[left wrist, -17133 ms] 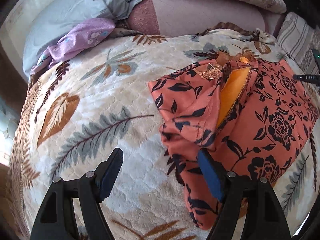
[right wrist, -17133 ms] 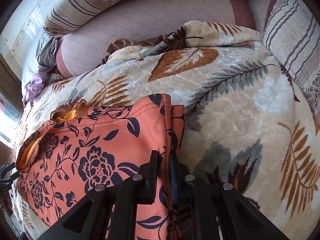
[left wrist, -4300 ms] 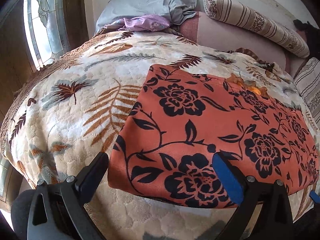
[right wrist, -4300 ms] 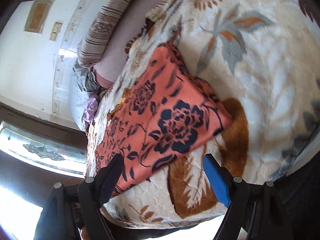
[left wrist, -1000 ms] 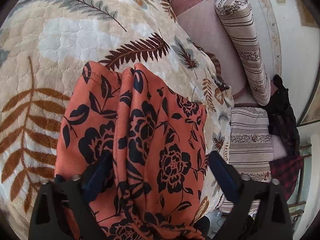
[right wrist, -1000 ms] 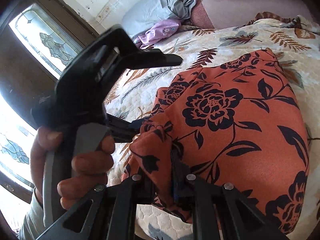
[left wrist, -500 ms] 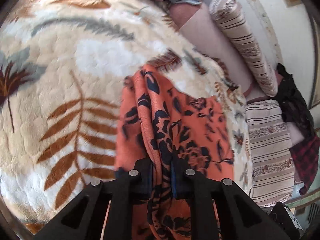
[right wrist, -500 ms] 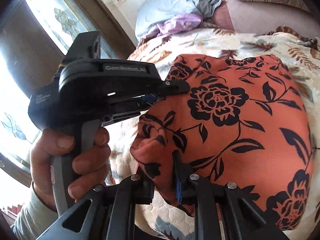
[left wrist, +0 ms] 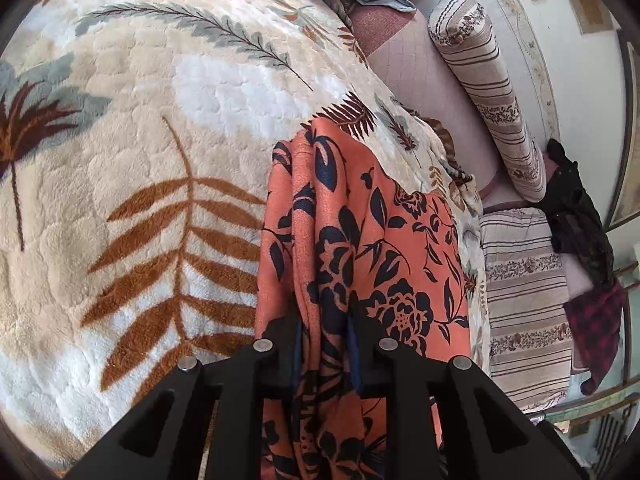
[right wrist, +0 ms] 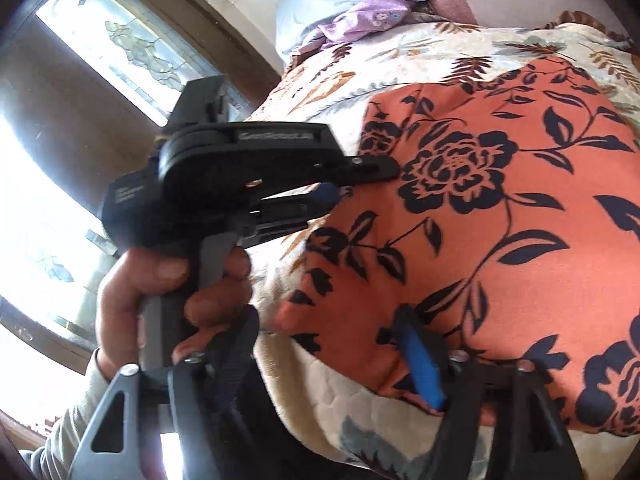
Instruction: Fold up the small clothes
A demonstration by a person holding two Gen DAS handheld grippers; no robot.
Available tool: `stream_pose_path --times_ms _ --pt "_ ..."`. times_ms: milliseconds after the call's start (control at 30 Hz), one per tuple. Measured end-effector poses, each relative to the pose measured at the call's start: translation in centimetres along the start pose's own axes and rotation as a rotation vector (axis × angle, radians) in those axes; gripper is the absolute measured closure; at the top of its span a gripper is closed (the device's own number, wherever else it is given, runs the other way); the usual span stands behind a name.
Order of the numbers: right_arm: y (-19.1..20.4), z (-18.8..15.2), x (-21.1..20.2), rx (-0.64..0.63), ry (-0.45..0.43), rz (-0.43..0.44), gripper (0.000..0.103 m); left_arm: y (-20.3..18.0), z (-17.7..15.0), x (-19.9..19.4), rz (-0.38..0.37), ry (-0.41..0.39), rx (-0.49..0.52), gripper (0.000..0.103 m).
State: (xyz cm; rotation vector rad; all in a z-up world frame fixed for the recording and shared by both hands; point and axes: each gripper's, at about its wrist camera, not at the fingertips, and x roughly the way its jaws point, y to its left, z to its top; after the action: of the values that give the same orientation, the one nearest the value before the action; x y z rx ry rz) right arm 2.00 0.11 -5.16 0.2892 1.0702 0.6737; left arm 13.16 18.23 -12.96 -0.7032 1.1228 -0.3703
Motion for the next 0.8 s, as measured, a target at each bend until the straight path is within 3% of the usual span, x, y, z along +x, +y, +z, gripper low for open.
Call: stream_pose_path --times_ms 67,233,433,533,600,633,700,800 --pt "0.1 -0.4 -0.2 -0.01 -0.002 0.025 0.027 -0.3 0.2 -1.1 0.061 -0.029 0.024 0.074" --pt "-2.2 -0.9 -2.7 0.112 -0.056 0.096 0.027 -1.3 -0.1 -5.1 0.156 -0.108 0.086 0.074" --pt "-5.7 -2.8 -7.9 0.225 -0.151 0.097 0.027 -4.5 -5.9 -8.5 0.05 -0.144 0.186 0.073" --pt "-7.6 -4.0 -10.3 0.274 -0.187 0.077 0.027 -4.4 -8.4 -6.3 0.093 -0.101 0.171 0.073" --pt "-9.0 -4.3 -11.5 0.303 -0.2 0.07 0.027 -2.5 -8.9 -4.5 0.25 -0.088 0.138 0.083" --pt "-9.7 -4.7 -12.0 0.321 -0.206 0.067 0.027 -1.2 -8.8 -4.1 0.289 -0.084 0.105 0.083" --pt "-11.0 -5.2 -12.8 0.362 -0.212 0.073 0.027 0.6 -8.5 -4.7 0.21 -0.088 0.008 0.08" --pt "-12.5 -5.9 -14.3 0.418 -0.236 0.094 0.027 -0.9 -8.6 -6.4 0.251 -0.13 0.052 0.08"
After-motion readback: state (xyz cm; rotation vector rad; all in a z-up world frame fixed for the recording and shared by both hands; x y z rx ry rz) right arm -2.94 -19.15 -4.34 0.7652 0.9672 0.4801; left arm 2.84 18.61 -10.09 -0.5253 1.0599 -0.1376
